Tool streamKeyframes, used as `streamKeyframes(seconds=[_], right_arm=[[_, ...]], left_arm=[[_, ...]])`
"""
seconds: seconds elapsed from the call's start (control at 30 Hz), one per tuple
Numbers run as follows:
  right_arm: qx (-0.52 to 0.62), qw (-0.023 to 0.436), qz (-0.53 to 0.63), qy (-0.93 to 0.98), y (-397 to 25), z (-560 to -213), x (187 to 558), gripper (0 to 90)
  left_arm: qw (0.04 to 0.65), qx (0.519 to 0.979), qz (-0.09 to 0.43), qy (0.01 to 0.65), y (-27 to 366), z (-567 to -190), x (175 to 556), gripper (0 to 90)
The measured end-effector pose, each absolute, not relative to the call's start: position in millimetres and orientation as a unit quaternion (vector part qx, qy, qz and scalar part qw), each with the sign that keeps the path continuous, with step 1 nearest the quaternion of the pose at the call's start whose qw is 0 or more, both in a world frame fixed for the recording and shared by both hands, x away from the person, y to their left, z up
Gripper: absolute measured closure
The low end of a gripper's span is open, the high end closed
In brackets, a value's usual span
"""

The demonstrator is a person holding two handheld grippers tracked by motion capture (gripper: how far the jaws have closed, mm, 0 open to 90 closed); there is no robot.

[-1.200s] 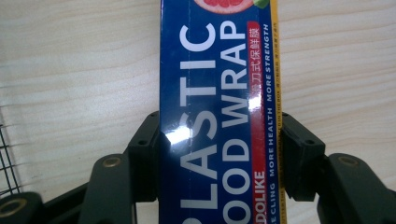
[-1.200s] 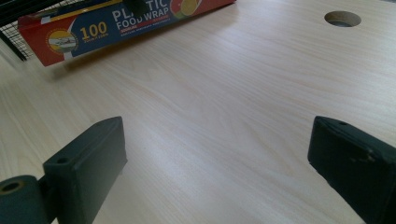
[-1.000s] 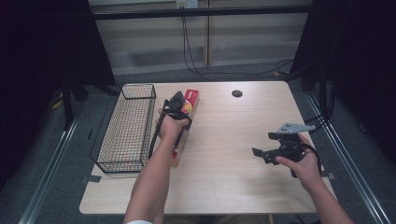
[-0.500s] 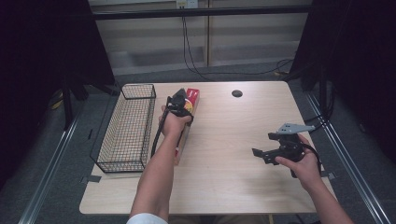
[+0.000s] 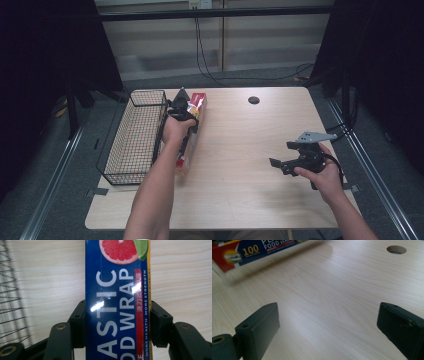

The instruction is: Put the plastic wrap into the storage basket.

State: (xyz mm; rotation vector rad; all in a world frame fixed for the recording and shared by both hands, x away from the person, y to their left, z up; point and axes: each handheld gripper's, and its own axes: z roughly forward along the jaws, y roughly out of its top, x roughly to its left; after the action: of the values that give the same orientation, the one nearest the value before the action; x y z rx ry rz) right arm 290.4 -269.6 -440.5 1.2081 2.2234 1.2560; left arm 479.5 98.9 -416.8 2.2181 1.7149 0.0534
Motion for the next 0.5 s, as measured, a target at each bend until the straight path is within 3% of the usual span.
streamKeyframes(seconds=[0.5], right_arm=[[0.417,0.157,0.437,0.781,-265.9,-439.9,289.9,3.8]], left_arm=[[0.177,0.770,0.030,0.612,118.2,-370.1,466.8,44.0]])
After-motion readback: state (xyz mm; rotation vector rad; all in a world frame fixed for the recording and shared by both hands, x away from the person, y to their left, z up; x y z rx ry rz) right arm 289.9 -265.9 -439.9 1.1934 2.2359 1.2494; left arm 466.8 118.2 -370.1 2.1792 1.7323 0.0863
